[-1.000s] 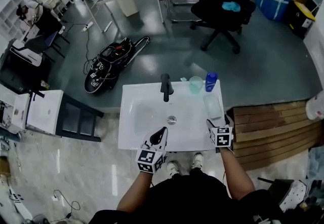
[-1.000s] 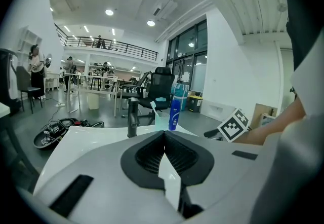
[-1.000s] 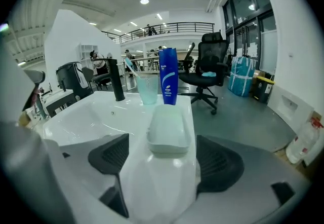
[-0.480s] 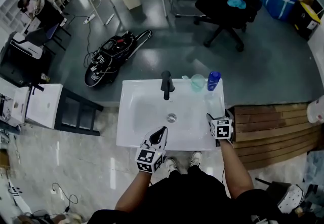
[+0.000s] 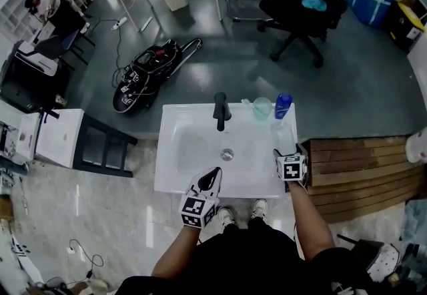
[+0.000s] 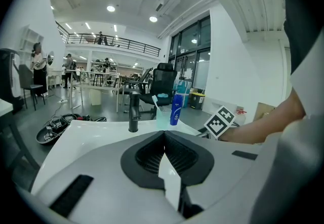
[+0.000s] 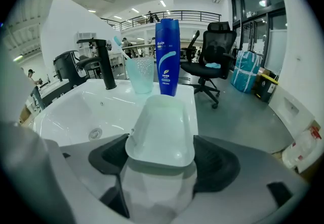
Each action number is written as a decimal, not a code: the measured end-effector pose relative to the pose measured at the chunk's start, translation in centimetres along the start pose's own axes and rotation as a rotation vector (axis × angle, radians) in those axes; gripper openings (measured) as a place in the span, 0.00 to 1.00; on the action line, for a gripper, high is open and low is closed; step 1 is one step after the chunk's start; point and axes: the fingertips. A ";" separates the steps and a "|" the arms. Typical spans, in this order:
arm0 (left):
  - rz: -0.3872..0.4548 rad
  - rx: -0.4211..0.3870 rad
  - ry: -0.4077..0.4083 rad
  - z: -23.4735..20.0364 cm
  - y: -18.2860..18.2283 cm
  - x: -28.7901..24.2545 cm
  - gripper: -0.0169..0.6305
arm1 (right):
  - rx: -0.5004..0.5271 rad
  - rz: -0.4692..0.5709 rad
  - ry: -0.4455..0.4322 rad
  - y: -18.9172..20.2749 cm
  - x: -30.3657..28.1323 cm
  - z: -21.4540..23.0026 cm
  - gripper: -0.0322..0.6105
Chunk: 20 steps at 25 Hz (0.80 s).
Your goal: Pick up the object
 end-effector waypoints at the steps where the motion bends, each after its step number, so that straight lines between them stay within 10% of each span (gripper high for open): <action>1: 0.001 0.000 0.000 0.0 0.0 0.1 0.05 | -0.008 0.006 0.005 0.0 0.0 0.1 0.67; 20: 0.020 -0.009 0.027 0.8 -0.4 0.4 0.05 | -0.030 0.203 0.024 -4.4 6.0 0.8 0.66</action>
Point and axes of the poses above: the fingertips, and each gripper's own axes: x backward along the fingers, z to its right, y out of its underside, and after that the axes turned 14 degrees about y, right-handed
